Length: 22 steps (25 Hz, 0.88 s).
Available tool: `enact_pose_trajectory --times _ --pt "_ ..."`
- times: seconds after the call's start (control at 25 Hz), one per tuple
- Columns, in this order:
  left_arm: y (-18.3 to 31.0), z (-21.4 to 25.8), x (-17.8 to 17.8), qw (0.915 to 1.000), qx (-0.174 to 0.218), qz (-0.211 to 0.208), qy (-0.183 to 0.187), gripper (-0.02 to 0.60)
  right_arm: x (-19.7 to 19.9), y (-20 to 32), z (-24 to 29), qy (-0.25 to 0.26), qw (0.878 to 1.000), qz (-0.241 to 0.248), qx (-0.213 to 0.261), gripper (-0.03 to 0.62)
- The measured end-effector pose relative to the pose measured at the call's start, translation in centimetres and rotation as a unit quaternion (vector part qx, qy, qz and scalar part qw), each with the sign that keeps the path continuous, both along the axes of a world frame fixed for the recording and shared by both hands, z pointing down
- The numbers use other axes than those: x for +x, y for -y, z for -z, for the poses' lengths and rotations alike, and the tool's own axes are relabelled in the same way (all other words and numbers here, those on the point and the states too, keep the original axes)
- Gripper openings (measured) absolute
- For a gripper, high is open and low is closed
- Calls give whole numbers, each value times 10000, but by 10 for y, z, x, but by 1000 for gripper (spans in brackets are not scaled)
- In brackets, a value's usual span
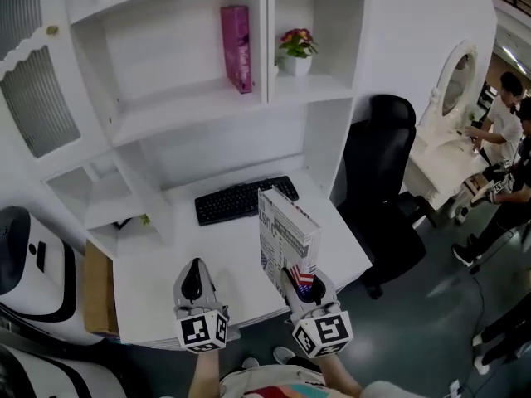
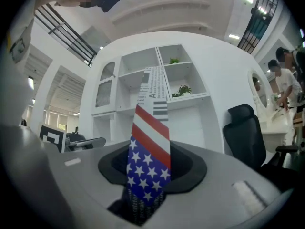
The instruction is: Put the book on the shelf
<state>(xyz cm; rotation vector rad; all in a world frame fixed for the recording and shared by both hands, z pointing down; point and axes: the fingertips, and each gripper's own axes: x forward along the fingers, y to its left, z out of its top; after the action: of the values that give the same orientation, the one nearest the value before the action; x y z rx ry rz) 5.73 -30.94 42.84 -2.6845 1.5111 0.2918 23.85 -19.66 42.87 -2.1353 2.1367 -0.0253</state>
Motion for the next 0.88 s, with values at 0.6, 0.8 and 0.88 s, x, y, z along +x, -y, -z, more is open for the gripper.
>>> enact_pose_trajectory --times 0.6,0.8,0.88 --pt "8 22 0 9977 120 660 98 2 8 70 15 -92 9964 831 113 155" --pt "13 23 -16 9972 71 733 92 2 1 77 15 -55 9970 751 163 155" --pt "18 24 -23 9970 39 765 53 2 -3 81 17 -83 9972 720 187 155"
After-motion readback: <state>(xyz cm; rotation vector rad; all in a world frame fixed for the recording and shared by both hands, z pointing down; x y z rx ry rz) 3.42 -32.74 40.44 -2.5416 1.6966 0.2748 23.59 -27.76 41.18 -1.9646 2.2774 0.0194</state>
